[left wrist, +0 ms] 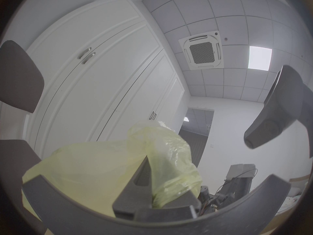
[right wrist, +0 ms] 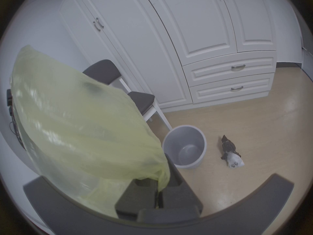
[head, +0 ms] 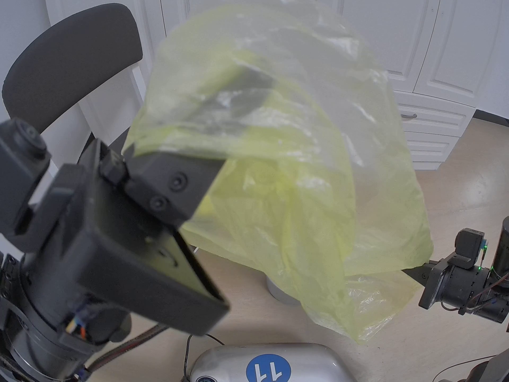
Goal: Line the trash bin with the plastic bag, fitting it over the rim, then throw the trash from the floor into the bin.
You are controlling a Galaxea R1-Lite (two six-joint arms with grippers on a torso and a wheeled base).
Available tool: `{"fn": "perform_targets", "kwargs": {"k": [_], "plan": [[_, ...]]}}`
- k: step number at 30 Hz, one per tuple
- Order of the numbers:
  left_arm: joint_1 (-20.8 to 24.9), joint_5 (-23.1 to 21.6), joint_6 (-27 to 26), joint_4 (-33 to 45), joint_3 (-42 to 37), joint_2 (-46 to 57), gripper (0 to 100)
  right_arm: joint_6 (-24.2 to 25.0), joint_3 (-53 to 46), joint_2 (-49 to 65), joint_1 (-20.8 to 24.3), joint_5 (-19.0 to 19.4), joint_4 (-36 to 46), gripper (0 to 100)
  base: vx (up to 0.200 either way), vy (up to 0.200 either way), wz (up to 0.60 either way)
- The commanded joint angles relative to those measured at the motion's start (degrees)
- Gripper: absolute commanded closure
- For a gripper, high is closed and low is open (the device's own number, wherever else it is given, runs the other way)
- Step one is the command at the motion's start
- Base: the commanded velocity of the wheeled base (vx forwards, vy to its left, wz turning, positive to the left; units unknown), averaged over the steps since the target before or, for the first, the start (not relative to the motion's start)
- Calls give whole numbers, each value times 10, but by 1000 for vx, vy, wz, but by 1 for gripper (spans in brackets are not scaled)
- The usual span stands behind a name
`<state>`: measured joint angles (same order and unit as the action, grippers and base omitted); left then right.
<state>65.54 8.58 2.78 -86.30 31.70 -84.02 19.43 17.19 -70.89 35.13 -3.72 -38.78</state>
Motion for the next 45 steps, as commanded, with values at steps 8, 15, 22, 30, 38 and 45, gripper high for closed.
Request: {"fn": "perform_targets", "kwargs": {"k": [8,15,22,30,38,45], "plan": [[-69,-3,10,3,-45,-60,100,-25,66,130,-12,-15,92,100,0,0,0],[-78,-1,10,3,-53,-79,100,-26,90,152,-16,-22,158,100,0,0,0],[-73,3,-3,-2,-62,-120,100,-28,79,153,-16,-23,162,100,0,0,0],[-73,77,-70,-7,-66,-166,100,-31,73,133,-16,-16,161,100,0,0,0],[-75,86,-122,-8,-77,-168,100,-34,69,126,-16,-19,161,100,0,0,0],[-114,94,-139,-15,-73,-162,100,-35,60,86,-16,-26,158,100,0,0,0]]}}
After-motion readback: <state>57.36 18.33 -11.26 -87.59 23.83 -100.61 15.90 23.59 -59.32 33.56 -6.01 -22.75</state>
